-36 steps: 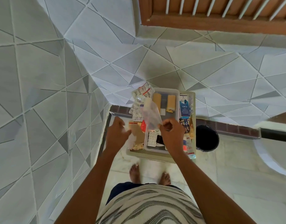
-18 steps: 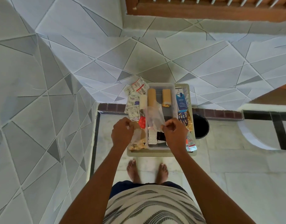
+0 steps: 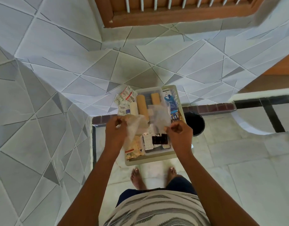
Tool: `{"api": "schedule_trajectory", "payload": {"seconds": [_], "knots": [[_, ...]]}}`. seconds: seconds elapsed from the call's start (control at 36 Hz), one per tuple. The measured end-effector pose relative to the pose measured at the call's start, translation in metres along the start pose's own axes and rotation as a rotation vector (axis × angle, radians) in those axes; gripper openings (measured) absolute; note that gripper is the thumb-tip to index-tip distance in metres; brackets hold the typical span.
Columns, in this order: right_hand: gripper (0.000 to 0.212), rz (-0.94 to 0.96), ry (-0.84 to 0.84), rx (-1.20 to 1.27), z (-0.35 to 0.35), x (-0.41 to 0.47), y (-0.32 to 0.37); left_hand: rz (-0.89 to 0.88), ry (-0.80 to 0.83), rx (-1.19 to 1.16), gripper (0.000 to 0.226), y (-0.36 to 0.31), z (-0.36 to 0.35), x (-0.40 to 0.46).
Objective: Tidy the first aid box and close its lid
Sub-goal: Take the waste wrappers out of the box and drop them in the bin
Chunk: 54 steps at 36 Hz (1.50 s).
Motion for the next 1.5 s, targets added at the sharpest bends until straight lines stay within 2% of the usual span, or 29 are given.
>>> {"api": "schedule_trajectory", "payload": {"seconds": [0.11,0.28,0.39,0.47,0.64,0.75,0.86,0.97,1.28,1.39,1.5], "knots": [[0.02,0.005,-0.042,0.094,0.037,0.013,0.005,-0.079,-0.052,0.017,0.005,-0.043,-0.033,-0.007],[0.018,-0.018,-0.101,0.155,0.104,0.054,0.001,-0.074,-0.092,0.005,0.017,-0.091,-0.115,-0.012],[0.026,-0.092,-0.096,0.215,0.16,0.097,-0.009,-0.096,-0.131,0.013,0.023,-0.131,-0.184,-0.025],[0.02,-0.155,-0.088,0.217,0.196,0.132,-0.019,-0.102,-0.127,-0.003,0.024,-0.151,-0.234,-0.032],[0.01,-0.218,-0.04,0.161,0.25,0.203,-0.047,-0.021,-0.105,0.069,0.003,-0.158,-0.342,-0.018],[0.015,-0.264,-0.057,0.037,0.273,0.251,-0.09,0.041,-0.129,0.131,0.019,-0.167,-0.406,-0.01],[0.017,-0.351,-0.054,-0.073,0.278,0.295,-0.159,0.196,-0.183,0.153,0.019,-0.129,-0.472,0.016],[0.004,-0.392,-0.027,-0.149,0.269,0.331,-0.234,0.27,-0.14,0.2,0.018,-0.065,-0.535,0.05],[0.008,-0.421,0.062,-0.378,0.208,0.446,-0.486,0.217,-0.054,0.497,0.019,0.126,-0.703,0.167],[0.013,-0.42,0.125,-0.449,0.187,0.473,-0.554,0.227,0.006,0.539,0.014,0.184,-0.749,0.197],[0.005,-0.404,0.186,-0.517,0.167,0.488,-0.602,0.268,0.042,0.517,0.013,0.224,-0.786,0.214]]}}
Point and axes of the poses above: each hand's wrist, its own x-axis towards the middle knuckle, its own z-axis out of the back of the hand, y = z × x, the point moved 2 cm from there along x, towards the middle knuckle, and after that the axes turned 12 degrees about x, right-handed, at the moved point
